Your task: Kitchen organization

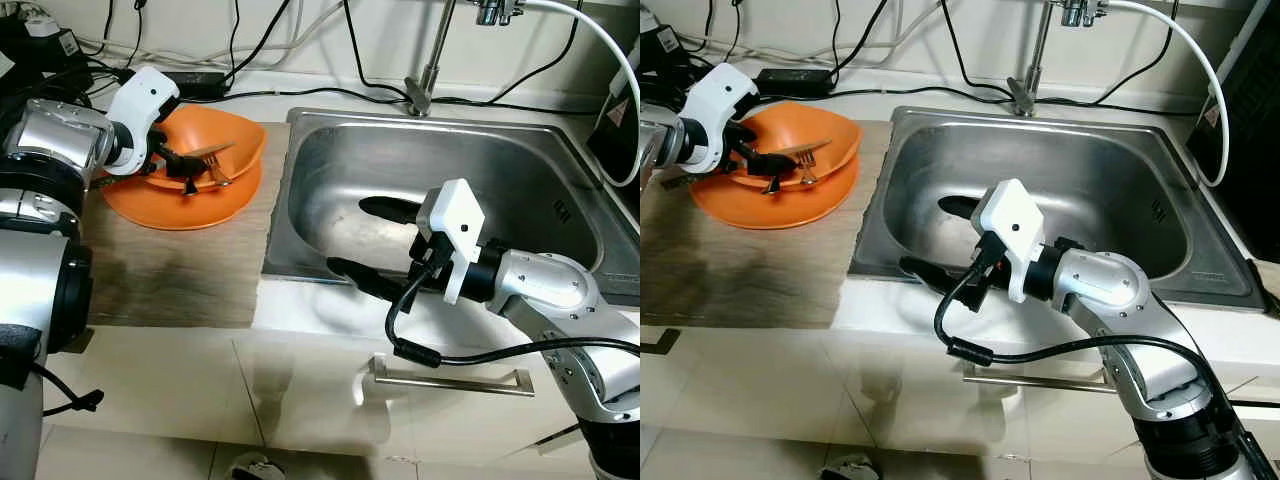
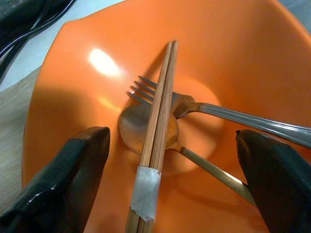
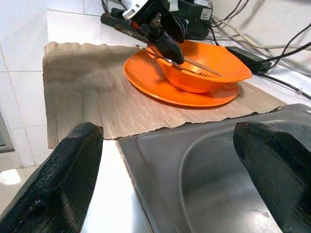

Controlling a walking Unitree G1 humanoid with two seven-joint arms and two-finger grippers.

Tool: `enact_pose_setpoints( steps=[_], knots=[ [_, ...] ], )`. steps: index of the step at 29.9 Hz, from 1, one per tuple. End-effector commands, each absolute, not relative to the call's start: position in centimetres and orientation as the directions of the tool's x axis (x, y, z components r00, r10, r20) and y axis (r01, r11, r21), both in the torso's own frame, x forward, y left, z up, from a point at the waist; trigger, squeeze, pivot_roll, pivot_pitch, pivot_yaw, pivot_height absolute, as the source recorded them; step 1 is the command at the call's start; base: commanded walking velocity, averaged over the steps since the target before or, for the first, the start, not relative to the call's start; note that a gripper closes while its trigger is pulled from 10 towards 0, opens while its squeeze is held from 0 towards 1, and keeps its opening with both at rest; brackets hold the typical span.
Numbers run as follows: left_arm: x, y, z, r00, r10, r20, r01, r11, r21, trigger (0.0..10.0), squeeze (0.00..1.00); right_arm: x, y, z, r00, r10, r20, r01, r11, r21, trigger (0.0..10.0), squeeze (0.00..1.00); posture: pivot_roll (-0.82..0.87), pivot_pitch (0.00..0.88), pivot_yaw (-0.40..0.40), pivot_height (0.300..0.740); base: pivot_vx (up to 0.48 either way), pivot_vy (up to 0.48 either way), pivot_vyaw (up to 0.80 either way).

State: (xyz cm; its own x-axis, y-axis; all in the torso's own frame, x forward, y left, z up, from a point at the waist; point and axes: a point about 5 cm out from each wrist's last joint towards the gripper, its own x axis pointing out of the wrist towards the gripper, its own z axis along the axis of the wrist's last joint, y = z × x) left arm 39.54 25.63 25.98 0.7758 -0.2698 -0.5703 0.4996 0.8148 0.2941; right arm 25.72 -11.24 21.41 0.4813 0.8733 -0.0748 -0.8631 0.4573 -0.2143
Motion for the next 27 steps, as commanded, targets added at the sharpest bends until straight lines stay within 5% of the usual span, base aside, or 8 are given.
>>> enact_pose_setpoints(
  steps=[1,2,3,27],
  knots=[
    [39.61,25.34,26.06,0.766,-0.266,-0.585,0.509,0.808,0.297,3.8,0.0,25.49,-11.45,21.71,0.486,0.871,-0.075,-0.859,0.459,-0.229,10.0,0.0,0.04,0.0,0.033,0.74,0.0,0.0,0.0],
    [39.62,25.29,25.99,0.764,-0.268,-0.588,0.511,0.807,0.296,2.6,0.0,25.51,-11.49,21.7,0.488,0.869,-0.076,-0.857,0.461,-0.23,10.0,0.0,0.04,0.0,0.033,0.74,0.0,0.0,0.0],
    [39.62,25.23,25.93,0.761,-0.271,-0.59,0.513,0.807,0.292,0.0,0.0,25.51,-11.53,21.68,0.489,0.869,-0.076,-0.857,0.462,-0.229,10.0,0.0,0.04,0.0,0.034,0.74,0.0,0.0,0.0],
    [39.41,25.33,25.12,0.737,-0.271,-0.619,0.522,0.81,0.267,0.0,0.0,25.76,-11.75,21.68,0.499,0.862,-0.085,-0.85,0.469,-0.239,10.0,0.0,0.03,0.0,0.03,0.74,0.0,0.0,0.0]
  ],
)
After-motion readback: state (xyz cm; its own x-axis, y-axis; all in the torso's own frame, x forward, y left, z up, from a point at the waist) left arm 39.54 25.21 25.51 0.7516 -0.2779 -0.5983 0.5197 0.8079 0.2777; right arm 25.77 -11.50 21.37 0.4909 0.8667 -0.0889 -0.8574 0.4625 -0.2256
